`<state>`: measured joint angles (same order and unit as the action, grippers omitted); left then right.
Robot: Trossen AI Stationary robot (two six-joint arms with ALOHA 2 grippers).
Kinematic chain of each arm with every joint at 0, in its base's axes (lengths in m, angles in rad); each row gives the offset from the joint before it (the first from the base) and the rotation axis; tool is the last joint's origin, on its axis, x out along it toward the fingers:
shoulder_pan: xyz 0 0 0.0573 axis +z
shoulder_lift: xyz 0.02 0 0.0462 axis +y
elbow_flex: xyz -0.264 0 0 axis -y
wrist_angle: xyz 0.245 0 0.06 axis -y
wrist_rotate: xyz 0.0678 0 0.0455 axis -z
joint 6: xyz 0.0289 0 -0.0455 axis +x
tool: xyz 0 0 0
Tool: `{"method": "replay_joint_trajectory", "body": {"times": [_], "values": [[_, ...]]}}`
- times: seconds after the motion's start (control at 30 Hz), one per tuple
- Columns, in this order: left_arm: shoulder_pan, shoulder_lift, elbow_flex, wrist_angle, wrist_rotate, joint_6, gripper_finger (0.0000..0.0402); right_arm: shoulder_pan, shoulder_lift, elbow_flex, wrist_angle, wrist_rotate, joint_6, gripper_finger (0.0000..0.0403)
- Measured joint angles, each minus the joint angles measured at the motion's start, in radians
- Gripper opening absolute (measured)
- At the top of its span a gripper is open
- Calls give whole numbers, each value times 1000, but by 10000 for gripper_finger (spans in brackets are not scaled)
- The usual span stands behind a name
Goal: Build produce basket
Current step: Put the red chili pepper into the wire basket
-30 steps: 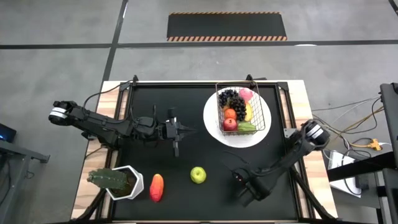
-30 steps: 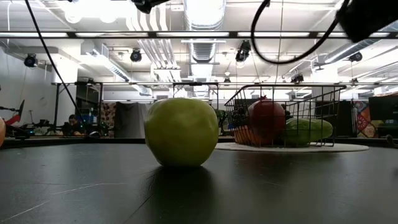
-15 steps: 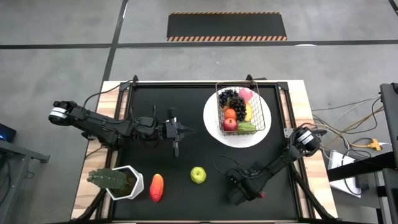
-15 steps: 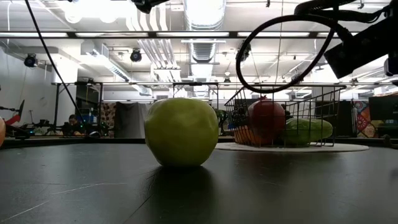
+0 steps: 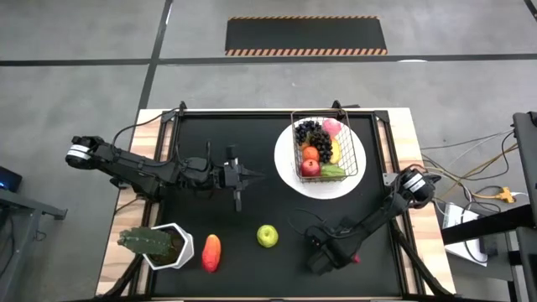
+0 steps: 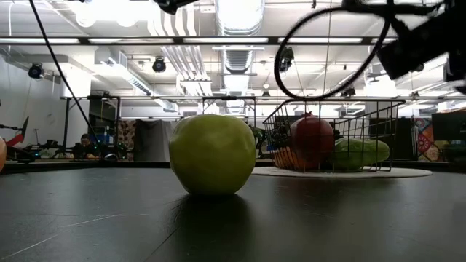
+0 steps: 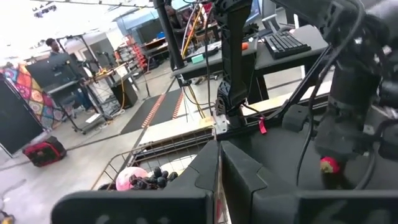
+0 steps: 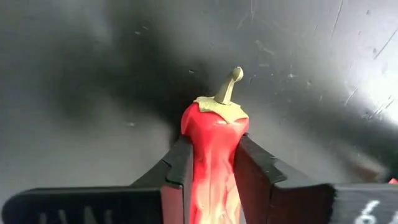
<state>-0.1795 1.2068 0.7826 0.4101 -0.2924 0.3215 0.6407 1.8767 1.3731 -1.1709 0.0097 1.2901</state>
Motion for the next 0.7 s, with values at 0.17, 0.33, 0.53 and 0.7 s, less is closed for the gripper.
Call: {"method": "replay_joint_trajectory", "body": {"times": [0.17, 0.33, 0.53, 0.7], "values": [[1, -12, 0, 9, 0, 35, 0, -12, -83, 0, 18, 29, -103, 76], [0, -42, 1, 45, 0, 95, 0, -30, -223, 0, 159, 188, -281, 74], [1, -95, 2, 60, 0, 131, 0, -41, -392, -19, 367, 552, -552, 75], [1, -97, -3, 52, 0, 131, 0, -57, -505, -86, 526, 909, -750, 75]]}}
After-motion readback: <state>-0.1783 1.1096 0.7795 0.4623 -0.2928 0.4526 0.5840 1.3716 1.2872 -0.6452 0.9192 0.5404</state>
